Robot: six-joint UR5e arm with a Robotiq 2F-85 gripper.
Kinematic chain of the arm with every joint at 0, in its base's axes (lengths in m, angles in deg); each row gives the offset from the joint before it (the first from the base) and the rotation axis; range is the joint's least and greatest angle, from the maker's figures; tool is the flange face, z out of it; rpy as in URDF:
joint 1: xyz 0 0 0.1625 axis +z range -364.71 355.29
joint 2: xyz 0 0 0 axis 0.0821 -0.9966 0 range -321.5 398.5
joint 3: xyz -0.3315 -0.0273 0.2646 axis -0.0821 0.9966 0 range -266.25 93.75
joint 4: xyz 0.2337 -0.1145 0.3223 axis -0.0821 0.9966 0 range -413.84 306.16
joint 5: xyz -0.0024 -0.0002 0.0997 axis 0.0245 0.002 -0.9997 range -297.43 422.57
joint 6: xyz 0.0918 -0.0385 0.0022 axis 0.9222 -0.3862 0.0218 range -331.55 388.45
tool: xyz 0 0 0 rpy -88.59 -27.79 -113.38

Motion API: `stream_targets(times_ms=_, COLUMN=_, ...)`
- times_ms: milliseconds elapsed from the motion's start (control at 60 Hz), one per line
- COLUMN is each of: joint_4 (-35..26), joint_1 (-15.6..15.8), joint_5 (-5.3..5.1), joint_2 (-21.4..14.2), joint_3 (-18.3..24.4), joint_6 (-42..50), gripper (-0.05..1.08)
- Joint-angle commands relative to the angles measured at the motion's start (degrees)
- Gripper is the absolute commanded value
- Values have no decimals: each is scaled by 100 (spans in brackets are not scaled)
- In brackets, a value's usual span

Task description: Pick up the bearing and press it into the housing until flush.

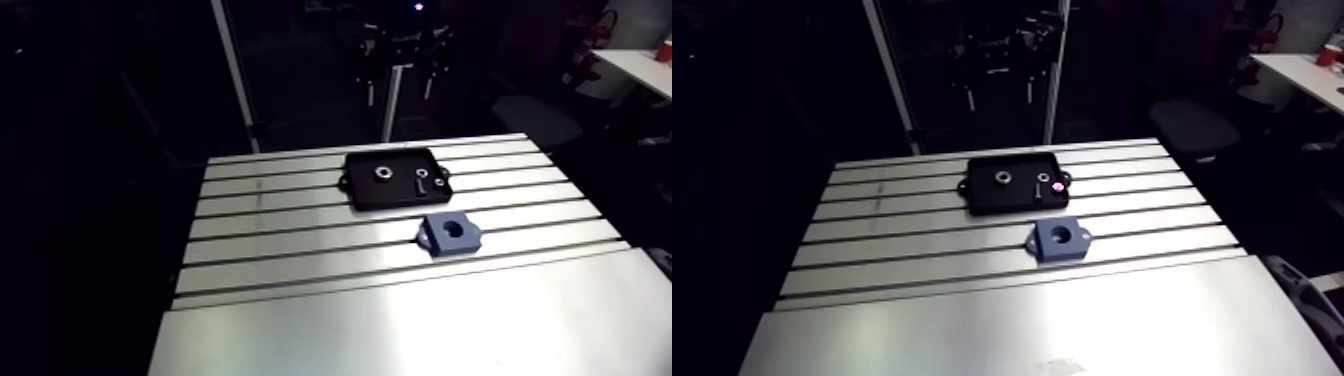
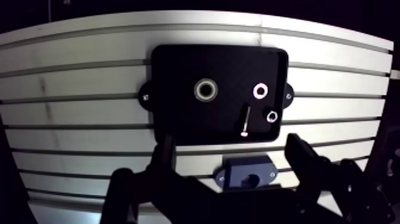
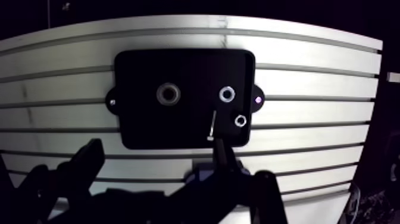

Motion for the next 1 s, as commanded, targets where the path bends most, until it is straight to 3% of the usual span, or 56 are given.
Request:
stream_targets(times_ms=17, joint_4=470, joint_1=-103, joint_5=-17, joint_2=444, joint_3=-52, joint_6=-14, gripper=1)
stream_targets(times_ms=417, joint_4=692, joint_1=-104, joint_5=-166, joint_2=749, joint_3=-184, joint_6=82, gripper=1)
stream_targets(times_ms=1000, joint_4=692, joint_1=-69, joint_5=-125, joint_2=995, joint_3=-376, joint_6=136, gripper=4)
